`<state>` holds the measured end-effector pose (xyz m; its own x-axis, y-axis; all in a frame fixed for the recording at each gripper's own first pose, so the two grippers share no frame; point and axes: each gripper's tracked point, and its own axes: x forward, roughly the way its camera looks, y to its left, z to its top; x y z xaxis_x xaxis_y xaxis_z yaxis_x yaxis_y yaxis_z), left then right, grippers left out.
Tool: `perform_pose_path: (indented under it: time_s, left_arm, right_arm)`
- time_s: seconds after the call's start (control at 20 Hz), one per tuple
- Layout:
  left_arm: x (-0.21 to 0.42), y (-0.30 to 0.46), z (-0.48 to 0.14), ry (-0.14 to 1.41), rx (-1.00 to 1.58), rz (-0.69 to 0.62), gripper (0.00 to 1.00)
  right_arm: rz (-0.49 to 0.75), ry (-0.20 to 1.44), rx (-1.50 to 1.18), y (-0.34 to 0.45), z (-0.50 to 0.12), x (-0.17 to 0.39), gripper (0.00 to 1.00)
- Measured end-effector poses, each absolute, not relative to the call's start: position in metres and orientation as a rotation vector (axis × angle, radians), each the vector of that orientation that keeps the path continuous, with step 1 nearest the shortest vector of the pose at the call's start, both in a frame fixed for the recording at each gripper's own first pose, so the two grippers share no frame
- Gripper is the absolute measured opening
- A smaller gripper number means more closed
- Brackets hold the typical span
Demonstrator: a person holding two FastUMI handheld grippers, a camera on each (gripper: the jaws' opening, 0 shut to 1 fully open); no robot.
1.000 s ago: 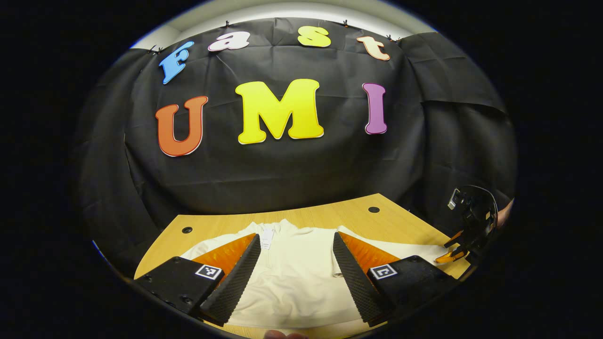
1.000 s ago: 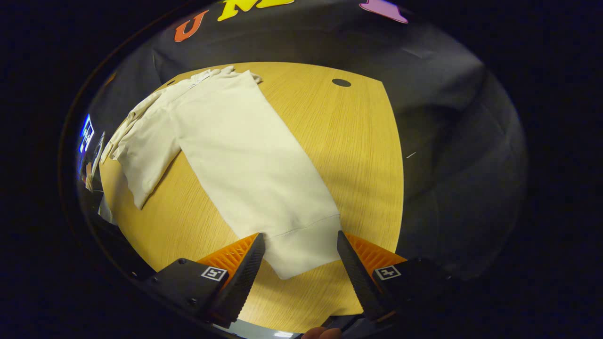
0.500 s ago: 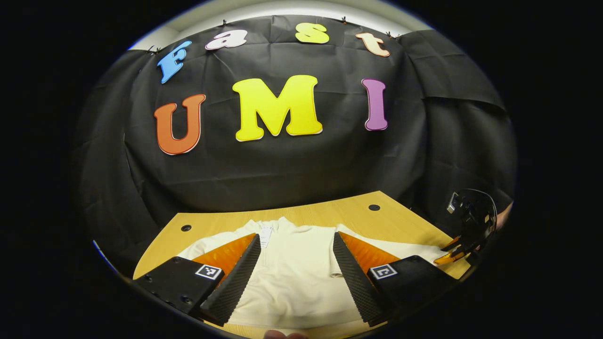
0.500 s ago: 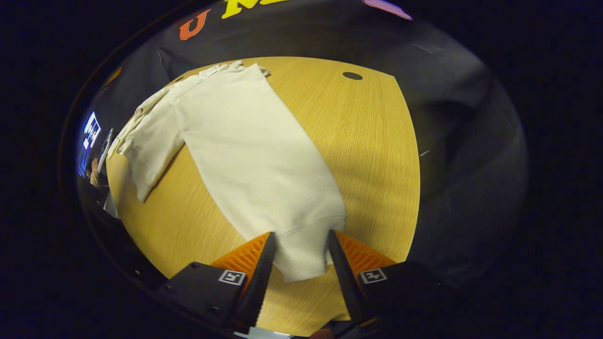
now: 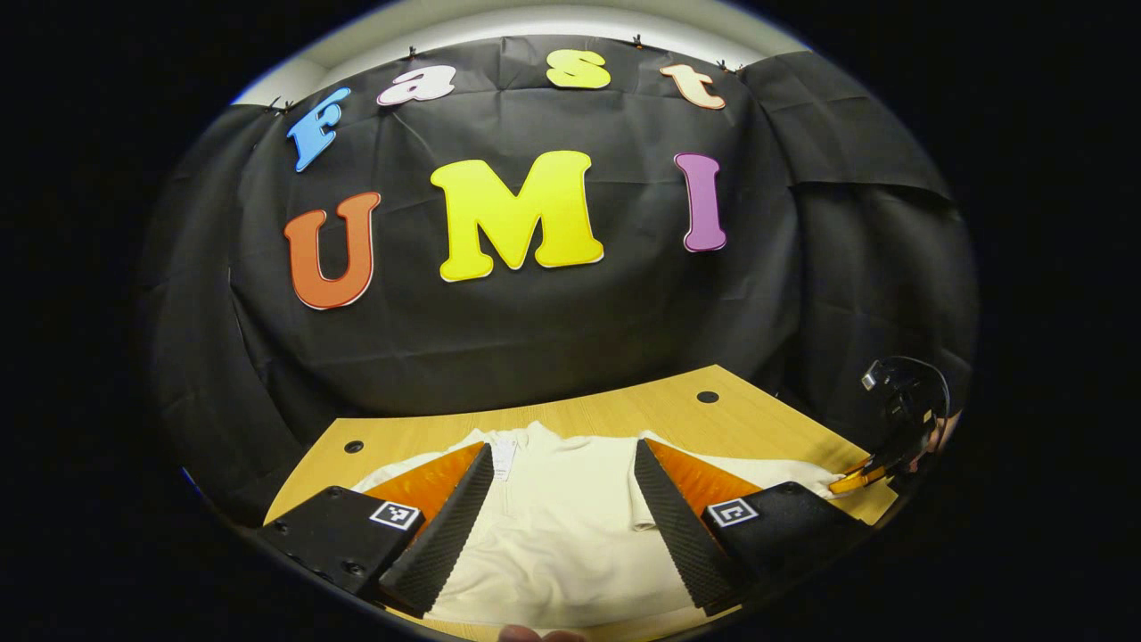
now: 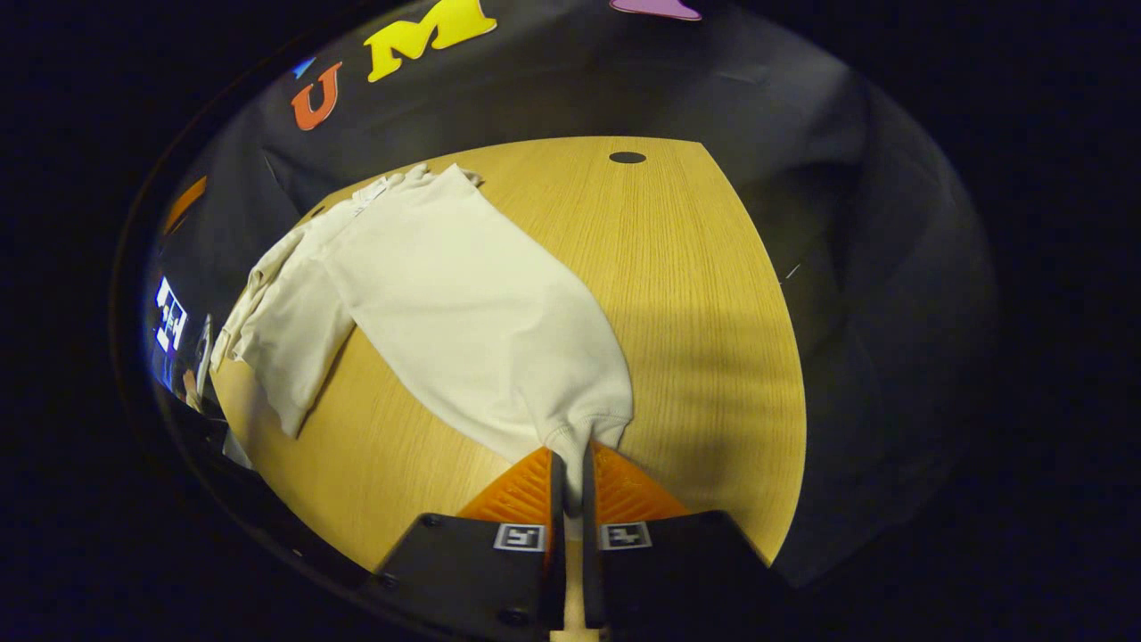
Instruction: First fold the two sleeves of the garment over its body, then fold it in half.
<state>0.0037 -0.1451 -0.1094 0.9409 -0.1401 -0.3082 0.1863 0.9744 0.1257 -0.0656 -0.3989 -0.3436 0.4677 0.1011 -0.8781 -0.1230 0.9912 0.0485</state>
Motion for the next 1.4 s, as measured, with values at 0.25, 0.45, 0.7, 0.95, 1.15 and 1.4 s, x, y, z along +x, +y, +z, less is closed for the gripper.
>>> perform_pose_path:
  time_s: [0.25, 0.45, 0.7, 0.95, 1.15, 1.4]
  left_arm:
    - [0.002, -0.126, -0.105, 0.286, 0.155, -0.155, 1.00]
    - [0.003, -0.105, -0.101, 0.276, 0.140, -0.126, 1.00]
    - [0.000, -0.075, -0.096, 0.246, 0.125, -0.081, 1.00]
    - [-0.007, -0.036, -0.093, 0.235, 0.077, -0.006, 1.00]
    - [-0.018, 0.006, -0.093, 0.232, 0.038, 0.084, 1.00]
    - [-0.034, 0.063, -0.091, 0.229, 0.009, 0.200, 1.00]
  right_arm:
    - [0.079, 0.983, 0.042, -0.384, -0.306, -0.064, 0.01]
    - [0.082, 0.878, 0.054, -0.355, -0.254, -0.046, 0.01]
    - [0.120, 0.756, 0.017, -0.315, -0.188, -0.010, 0.01]
    - [0.188, 0.623, 0.014, -0.251, -0.115, 0.044, 0.01]
    - [0.286, 0.530, -0.056, -0.181, -0.065, 0.088, 0.01]
    - [0.399, 0.507, -0.144, -0.079, -0.065, 0.129, 0.01]
